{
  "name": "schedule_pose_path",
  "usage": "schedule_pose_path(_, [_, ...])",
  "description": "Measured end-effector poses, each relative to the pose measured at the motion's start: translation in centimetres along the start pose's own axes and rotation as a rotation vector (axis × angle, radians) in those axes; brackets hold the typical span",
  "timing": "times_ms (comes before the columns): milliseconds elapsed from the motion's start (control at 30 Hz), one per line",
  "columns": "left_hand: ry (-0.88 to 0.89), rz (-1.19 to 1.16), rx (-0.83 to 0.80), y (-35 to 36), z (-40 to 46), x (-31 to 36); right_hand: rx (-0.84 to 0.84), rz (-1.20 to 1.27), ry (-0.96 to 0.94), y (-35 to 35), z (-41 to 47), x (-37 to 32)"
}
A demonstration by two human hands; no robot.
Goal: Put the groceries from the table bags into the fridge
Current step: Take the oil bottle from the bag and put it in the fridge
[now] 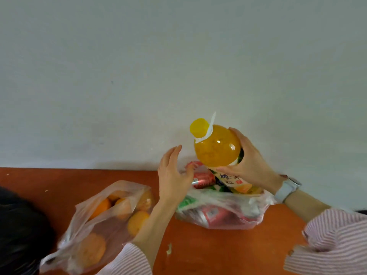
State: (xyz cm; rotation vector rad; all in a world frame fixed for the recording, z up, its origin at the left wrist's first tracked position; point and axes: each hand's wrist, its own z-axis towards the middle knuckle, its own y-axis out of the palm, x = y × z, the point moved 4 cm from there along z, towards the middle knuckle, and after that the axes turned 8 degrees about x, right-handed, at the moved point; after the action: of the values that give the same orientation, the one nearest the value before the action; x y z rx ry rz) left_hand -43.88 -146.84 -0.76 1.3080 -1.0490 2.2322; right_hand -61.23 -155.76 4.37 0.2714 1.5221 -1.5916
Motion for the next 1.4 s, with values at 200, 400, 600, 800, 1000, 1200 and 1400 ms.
schedule_pose_path(200, [-0.015, -0.278, -0.291, 1.2, -1.5, 5.2, 0.247, 0.531, 0.141, -5.3, -1.4, -1.5])
schedule_pose_path(400, [0.033, -0.518, -0.535, 1.9, -4.2, 12.7, 0.282, 0.836, 0.144, -10.4, -4.9, -4.4])
schedule_pose_path(600, [0.066, -0.471, -0.494, 0.6, -10.3, 15.9, 0.207, 0.929, 0.241, -11.7, -12.1, -3.4])
schedule_pose_path(800, [-0.089, -0.422, -0.593, 2.0, -20.0, 13.5, 0.201, 0.929, 0.446, -10.0, -22.0, 0.9])
schedule_pose_path(1000, [-0.127, -0.332, -0.866, 3.6, -30.1, 11.3, 0.392, 0.929, 0.652, -9.5, -34.9, 3.6])
schedule_pose_path(1200, [-0.063, -0.289, -1.196, 3.4, -41.7, 11.8, 0.679, 0.872, 0.833, -10.0, -50.0, 3.1])
schedule_pose_path(1400, [0.064, -0.21, -1.579, 2.9, -55.7, 15.0, 1.095, 0.879, 0.986, -11.7, -66.8, 1.3])
